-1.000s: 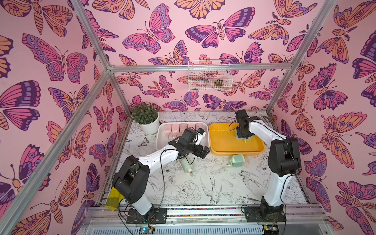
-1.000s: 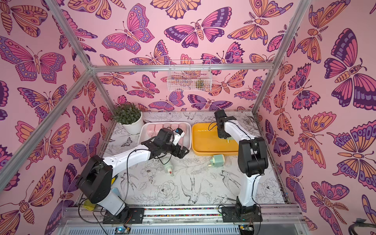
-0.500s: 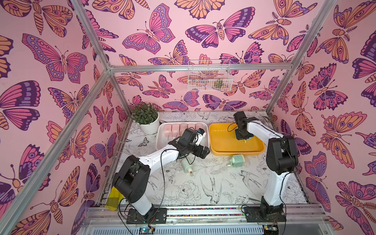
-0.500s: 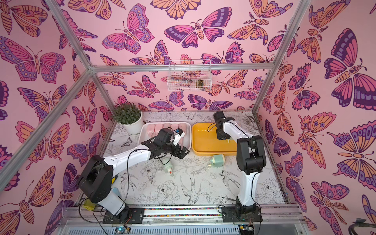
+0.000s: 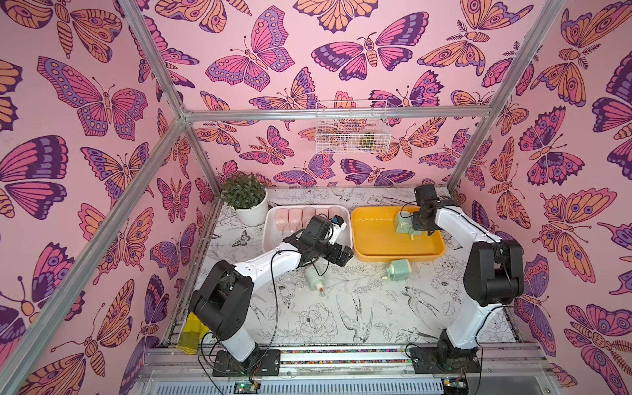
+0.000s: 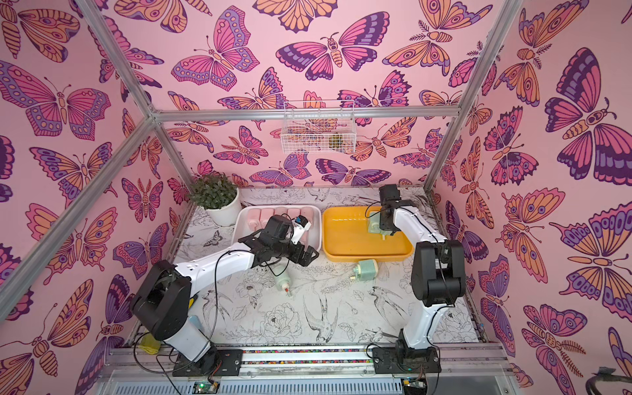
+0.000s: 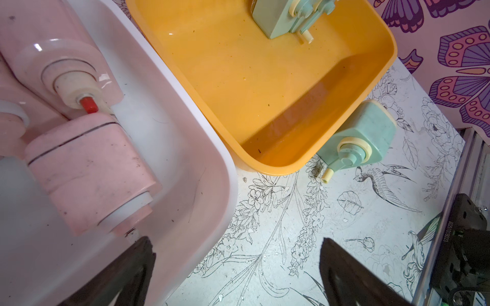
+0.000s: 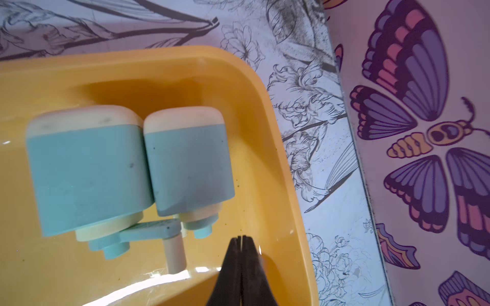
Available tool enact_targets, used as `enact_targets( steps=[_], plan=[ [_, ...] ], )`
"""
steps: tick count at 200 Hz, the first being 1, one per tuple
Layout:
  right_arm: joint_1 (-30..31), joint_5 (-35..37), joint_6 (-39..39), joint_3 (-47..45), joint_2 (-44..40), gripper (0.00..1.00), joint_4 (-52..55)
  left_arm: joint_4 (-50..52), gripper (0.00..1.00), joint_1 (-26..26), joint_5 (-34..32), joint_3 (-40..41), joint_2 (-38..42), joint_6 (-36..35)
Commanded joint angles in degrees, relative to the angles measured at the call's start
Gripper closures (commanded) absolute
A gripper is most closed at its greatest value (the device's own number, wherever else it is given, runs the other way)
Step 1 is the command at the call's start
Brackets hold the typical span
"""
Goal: Place the pencil sharpeners by color into the storage box
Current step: Place the pencil sharpener in the storage box.
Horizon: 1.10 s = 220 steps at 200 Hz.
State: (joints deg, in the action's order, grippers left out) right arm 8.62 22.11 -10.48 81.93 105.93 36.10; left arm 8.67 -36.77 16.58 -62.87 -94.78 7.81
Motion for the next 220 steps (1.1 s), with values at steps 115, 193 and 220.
enact_targets(
  steps=[115,193,220],
  plan=[
    [-1.9,-19.1,-2.4,-4.0,-1.1,0.94,-9.0,1.2,0.00,-0.2,1.4,-2.8,-2.5,0.4],
    [-1.9,-18.8,-3.1,-3.5,-2.5,0.93,-10.4,1.3,0.00,-0.3,1.7,-3.0,-2.4,0.3],
    [-1.9,-22.0,-2.5,-2.5,-2.3,0.92,-10.7,1.3,0.00,-0.3,1.9,-3.3,-2.7,0.3]
  ],
)
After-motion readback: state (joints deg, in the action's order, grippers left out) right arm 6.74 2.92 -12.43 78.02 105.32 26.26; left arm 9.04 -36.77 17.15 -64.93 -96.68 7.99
